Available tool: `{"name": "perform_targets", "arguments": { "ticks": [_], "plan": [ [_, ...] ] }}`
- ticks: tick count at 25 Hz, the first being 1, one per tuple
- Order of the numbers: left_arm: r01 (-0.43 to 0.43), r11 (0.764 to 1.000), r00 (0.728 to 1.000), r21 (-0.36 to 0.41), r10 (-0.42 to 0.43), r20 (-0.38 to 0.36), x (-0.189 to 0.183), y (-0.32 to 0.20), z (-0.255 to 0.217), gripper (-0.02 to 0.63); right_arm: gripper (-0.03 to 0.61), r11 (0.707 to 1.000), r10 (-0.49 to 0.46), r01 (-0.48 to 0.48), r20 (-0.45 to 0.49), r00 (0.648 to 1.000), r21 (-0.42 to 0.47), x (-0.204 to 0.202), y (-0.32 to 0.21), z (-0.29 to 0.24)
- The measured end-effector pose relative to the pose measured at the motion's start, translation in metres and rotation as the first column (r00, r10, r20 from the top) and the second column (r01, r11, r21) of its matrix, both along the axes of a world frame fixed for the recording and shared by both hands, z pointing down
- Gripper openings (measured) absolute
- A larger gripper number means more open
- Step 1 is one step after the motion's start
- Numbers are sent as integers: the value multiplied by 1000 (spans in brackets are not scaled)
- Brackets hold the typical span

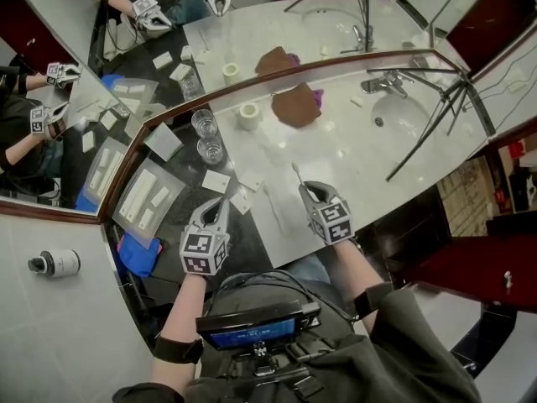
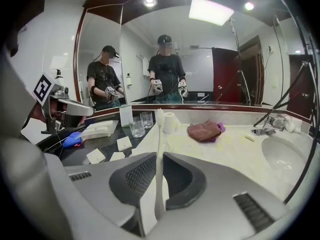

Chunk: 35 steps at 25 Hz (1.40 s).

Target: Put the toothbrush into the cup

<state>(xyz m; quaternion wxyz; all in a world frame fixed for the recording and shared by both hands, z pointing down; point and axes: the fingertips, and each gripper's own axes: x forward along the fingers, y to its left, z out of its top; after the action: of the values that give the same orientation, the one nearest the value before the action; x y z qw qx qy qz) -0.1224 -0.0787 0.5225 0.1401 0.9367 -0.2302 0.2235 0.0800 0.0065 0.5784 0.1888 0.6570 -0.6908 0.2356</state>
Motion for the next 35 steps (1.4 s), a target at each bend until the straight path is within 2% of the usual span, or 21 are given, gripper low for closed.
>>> {"name": "perform_targets", "arguments": {
  "ticks": [4, 10, 20, 26, 35],
  "plan": [
    [24, 1000, 1000, -13, -24, -6, -8, 0, 3, 3, 60, 996, 6, -8, 26, 1000, 91, -3, 0, -13],
    [58, 998, 998, -15, -59, -4, -18, -4, 5, 3, 60, 984, -29, 22, 36, 999, 175, -13, -21, -27],
    [152, 988, 988, -15, -152, -5, -35, -48, 3, 2, 60, 950, -125, 86, 113, 986, 301, -47, -128, -66],
    [180, 984, 983, -3, -180, -16, -28, -89, -5, 2, 60, 922, -129, 58, 163, 978, 382, -51, -195, -79],
    [221, 975, 975, 11, -221, -16, -24, -152, 2, 3, 60, 891, -143, 33, 212, 967, 454, -55, -277, -78]
  ]
}}
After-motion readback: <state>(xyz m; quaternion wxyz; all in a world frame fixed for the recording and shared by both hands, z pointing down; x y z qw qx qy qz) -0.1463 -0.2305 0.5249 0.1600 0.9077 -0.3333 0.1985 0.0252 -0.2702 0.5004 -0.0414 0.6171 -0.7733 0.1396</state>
